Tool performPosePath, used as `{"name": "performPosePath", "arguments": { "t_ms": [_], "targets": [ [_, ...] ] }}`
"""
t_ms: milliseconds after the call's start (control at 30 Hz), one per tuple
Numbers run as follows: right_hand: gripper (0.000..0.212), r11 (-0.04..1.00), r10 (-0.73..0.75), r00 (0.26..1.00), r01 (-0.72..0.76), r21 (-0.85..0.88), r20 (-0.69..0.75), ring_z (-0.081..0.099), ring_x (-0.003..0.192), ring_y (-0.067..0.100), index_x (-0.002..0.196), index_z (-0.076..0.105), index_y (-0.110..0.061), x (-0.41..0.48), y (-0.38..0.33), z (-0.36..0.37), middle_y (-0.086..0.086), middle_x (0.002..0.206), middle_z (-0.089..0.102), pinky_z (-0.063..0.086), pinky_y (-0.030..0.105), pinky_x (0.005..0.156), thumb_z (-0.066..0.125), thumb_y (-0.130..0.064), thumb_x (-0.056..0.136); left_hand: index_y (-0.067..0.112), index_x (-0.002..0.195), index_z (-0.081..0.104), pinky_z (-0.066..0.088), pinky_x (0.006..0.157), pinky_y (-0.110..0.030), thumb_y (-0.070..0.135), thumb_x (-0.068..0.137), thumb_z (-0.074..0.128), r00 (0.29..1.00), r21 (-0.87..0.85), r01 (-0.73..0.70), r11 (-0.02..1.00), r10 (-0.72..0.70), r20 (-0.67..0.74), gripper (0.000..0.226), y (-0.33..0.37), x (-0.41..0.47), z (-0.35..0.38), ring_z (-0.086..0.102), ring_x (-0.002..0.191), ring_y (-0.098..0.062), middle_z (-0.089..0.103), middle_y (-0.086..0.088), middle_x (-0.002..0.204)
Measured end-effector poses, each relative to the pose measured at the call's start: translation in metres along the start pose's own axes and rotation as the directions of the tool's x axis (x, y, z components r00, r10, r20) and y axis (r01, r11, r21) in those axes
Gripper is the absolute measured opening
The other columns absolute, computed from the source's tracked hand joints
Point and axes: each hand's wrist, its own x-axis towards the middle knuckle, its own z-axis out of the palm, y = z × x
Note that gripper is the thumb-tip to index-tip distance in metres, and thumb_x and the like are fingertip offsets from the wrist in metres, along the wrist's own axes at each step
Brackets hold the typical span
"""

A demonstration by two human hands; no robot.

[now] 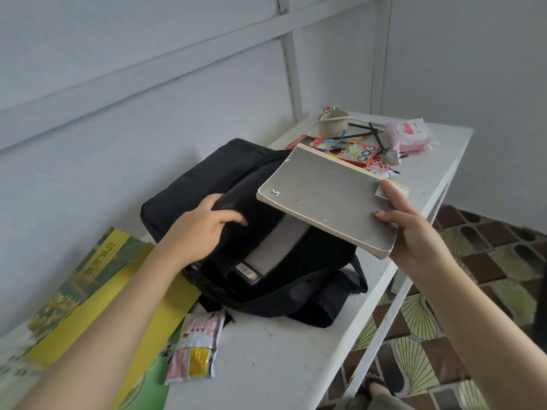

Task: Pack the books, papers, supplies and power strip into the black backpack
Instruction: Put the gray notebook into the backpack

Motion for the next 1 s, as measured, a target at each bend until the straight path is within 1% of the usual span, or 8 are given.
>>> {"name": "performPosePath", "arguments": {
  "t_ms": [100,200,400,533,633,733,833,1000],
  "targets": [
    [0.059,0.999,0.017,1.0,-0.017,-0.037,0.018,0.06,0.097,0.016,0.127,0.055,-0.026,0.004,-0.001,-0.003,-0.01,0.12,0.055,0.055,0.021,0.064,0.036,0.011,0.086,0.059,0.091,0.058,0.043,0.087,-0.03,0.026,0.092,0.053,0.996,-0.138,0.029,0.99,-0.018,0.083,0.033,-0.007,0.008,-0.004,0.055,0.106,-0.021,0.051,0.0,0.129],
    [0.059,0.992,0.064,0.996,-0.057,-0.112,0.056,0.059,0.099,0.017,0.125,0.057,-0.026,0.007,-0.004,-0.008,-0.007,0.122,0.057,0.055,0.02,0.064,0.036,0.011,0.084,0.063,0.088,0.054,0.037,0.087,-0.03,0.029,0.075,0.076,0.992,-0.252,0.063,0.966,-0.034,0.118,0.043,-0.01,0.012,-0.014,0.05,0.113,-0.018,0.054,0.008,0.107],
    [0.059,0.947,0.255,0.942,-0.196,-0.254,0.22,0.068,0.077,0.019,0.115,0.063,-0.023,0.013,-0.006,-0.011,-0.001,0.101,0.072,0.056,0.023,0.059,0.034,0.014,0.081,0.073,0.094,0.05,0.028,0.11,-0.042,0.019,0.071,0.079,0.991,-0.287,0.131,0.949,-0.125,0.039,0.066,-0.016,0.021,-0.037,0.035,0.134,-0.021,0.048,-0.002,0.139],
    [0.058,0.926,0.308,0.917,-0.227,-0.302,0.255,0.069,0.075,0.018,0.113,0.065,-0.02,0.022,0.001,0.003,0.003,0.097,0.072,0.057,0.023,0.062,0.035,0.016,0.08,0.061,0.105,0.052,0.038,0.092,-0.024,0.005,0.071,0.077,0.992,-0.375,0.093,0.923,-0.118,-0.043,0.069,-0.014,0.022,-0.047,0.052,0.108,-0.015,0.06,0.002,0.114],
    [0.056,0.939,0.267,0.941,-0.205,-0.277,0.209,0.067,0.076,0.014,0.115,0.064,-0.016,0.033,0.008,0.021,0.0,0.095,0.07,0.056,0.019,0.065,0.035,0.018,0.082,0.069,0.103,0.05,0.035,0.071,-0.005,0.004,0.072,0.076,0.988,-0.363,0.072,0.929,-0.115,-0.101,0.076,-0.013,0.021,-0.055,0.052,0.084,-0.005,0.058,0.008,0.094],
    [0.055,0.97,0.198,0.97,-0.172,-0.173,0.143,0.062,0.086,0.014,0.123,0.06,-0.012,0.044,0.021,0.046,-0.001,0.104,0.065,0.055,0.017,0.071,0.035,0.018,0.084,0.073,0.102,0.045,0.034,0.069,-0.005,0.005,0.072,0.076,0.986,-0.333,0.064,0.941,-0.111,-0.122,0.08,-0.011,0.021,-0.06,0.053,0.081,-0.003,0.053,0.011,0.084],
    [0.058,0.979,0.202,0.967,-0.197,-0.046,0.155,0.06,0.104,0.02,0.133,0.052,-0.01,0.051,0.035,0.071,0.007,0.123,0.058,0.052,0.029,0.09,0.03,0.018,0.087,0.058,0.111,0.053,0.031,0.065,0.0,0.003,0.073,0.075,0.989,-0.32,0.049,0.946,-0.09,-0.115,0.07,-0.007,0.021,-0.063,0.049,0.076,0.013,0.049,0.018,0.079],
    [0.069,0.797,0.479,0.802,-0.228,-0.56,0.356,0.065,0.094,0.038,0.145,0.024,-0.029,0.056,0.042,0.096,0.025,0.121,0.056,0.058,0.035,0.076,0.032,0.015,0.092,0.049,0.113,0.056,0.03,0.061,0.001,0.0,0.073,0.074,0.987,-0.332,0.067,0.941,-0.111,-0.116,0.066,-0.005,0.021,-0.067,0.047,0.068,0.018,0.05,0.028,0.07]
  ]
}}
